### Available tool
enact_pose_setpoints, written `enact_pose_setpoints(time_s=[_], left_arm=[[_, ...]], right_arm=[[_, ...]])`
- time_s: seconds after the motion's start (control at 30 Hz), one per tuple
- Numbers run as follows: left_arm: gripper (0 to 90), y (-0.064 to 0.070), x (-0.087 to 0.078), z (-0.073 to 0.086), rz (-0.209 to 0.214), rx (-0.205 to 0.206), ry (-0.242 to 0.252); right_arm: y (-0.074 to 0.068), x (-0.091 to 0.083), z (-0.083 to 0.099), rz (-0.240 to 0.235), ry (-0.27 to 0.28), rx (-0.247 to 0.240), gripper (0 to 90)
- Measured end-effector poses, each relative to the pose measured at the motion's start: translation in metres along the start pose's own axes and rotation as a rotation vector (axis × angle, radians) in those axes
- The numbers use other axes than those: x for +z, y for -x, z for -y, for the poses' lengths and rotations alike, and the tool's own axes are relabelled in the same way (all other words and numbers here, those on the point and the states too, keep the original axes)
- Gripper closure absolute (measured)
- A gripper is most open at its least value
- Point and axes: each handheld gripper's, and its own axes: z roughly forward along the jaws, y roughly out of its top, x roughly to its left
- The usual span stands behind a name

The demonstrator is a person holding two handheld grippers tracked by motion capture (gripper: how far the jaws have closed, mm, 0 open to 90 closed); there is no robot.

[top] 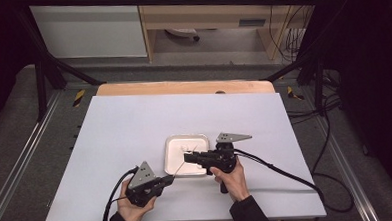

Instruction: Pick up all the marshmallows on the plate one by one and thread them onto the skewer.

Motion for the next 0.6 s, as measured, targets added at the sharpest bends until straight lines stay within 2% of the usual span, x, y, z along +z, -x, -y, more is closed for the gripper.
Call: enact_pose_setpoints(time_s=[0.13, 0.23, 0.3, 0.43, 0.53, 0.6], left_arm=[[89.1, 0.0005, 0.0014, -0.0012, 0.002, 0.001, 0.002], [89.2, 0.0010, 0.0013, -0.0037, 0.012, 0.003, 0.021], [89.2, 0.0026, 0.0034, -0.0053, 0.002, 0.012, -0.001], [89.2, 0.0008, 0.0073, -0.0053, 0.013, -0.012, 0.005], [89.2, 0.0022, 0.0075, -0.0074, 0.010, 0.002, 0.009], [89.2, 0.0024, 0.0083, -0.0071, 0.009, -0.005, 0.011]], right_arm=[[-0.0006, 0.0004, 0.0010, 0.000, -0.002, 0.002, 81.4], [-0.0014, 0.0003, 0.0015, -0.004, -0.003, 0.004, 81.4], [-0.0010, 0.0032, 0.0047, -0.010, -0.022, 0.013, 81.2], [0.0006, 0.0050, 0.0064, 0.002, -0.030, 0.008, 81.2], [-0.0004, 0.0067, 0.0074, -0.011, -0.052, 0.015, 81.0], [-0.0012, 0.0068, 0.0086, 0.000, -0.044, 0.002, 81.0]])
